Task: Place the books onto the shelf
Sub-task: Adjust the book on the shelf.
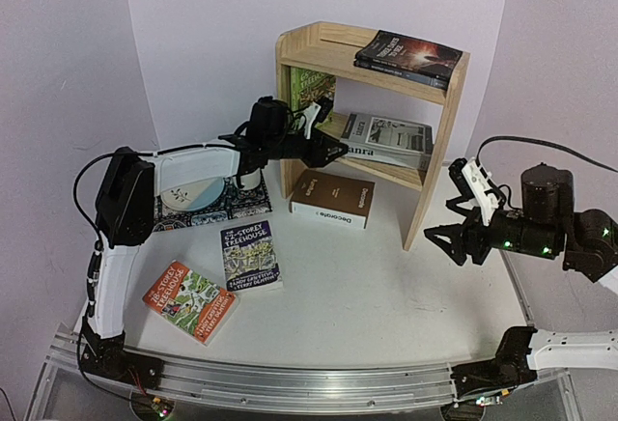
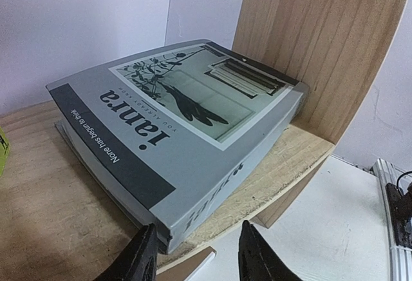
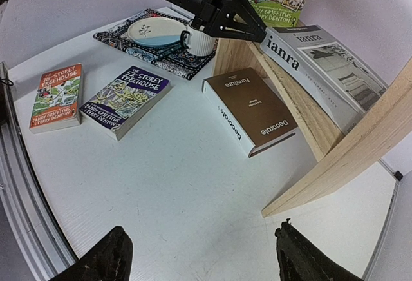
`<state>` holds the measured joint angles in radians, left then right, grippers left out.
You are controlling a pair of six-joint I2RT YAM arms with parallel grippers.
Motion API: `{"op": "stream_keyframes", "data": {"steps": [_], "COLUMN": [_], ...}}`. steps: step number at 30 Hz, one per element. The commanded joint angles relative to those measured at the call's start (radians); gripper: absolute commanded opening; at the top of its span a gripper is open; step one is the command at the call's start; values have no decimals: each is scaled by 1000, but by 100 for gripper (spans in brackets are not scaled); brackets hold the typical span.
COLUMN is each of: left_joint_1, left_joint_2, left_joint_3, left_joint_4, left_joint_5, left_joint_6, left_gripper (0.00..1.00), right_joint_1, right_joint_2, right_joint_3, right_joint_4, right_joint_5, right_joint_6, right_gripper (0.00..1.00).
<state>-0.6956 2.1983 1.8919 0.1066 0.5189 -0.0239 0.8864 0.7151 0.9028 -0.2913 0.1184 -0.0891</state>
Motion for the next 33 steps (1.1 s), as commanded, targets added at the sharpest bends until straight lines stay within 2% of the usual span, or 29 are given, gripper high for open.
{"op": "stream_keyframes", "data": {"steps": [1, 3, 8, 13, 16, 17, 19, 24, 33], "left_joint_1": [-3, -3, -2, -3, -3, -2, -2, -3, -2], "left_joint_2": [-3, -2, 25, 32, 37, 37, 37, 47, 63], "left_joint_3": [29, 26, 52, 53, 54, 53, 51, 61, 74], "left_joint_4": [38, 39, 39, 39, 38, 38, 38, 38, 39], "left_joint_5": [-15, -11, 59, -19, -87, -95, -97, -30, 24], "left_joint_6": [6, 4, -7, -3, -5, 1, 7, 22, 55], "left_gripper": [36, 31, 33, 34, 49, 49, 47, 28, 38], "right_joint_1": [1, 1, 2, 1, 1, 1, 1, 1, 1], "right_joint_2": [2, 6, 12, 14, 14, 14, 14, 22, 34], "right_joint_3": [10, 10, 13, 15, 15, 15, 14, 14, 12], "right_joint_4": [18, 18, 18, 19, 18, 19, 20, 20, 25], "right_joint_5": [14, 12, 10, 8, 10, 11, 11, 13, 15], "right_joint_6": [11, 11, 10, 12, 12, 12, 11, 9, 4], "right_gripper": [77, 77, 77, 77, 77, 77, 77, 77, 77]}}
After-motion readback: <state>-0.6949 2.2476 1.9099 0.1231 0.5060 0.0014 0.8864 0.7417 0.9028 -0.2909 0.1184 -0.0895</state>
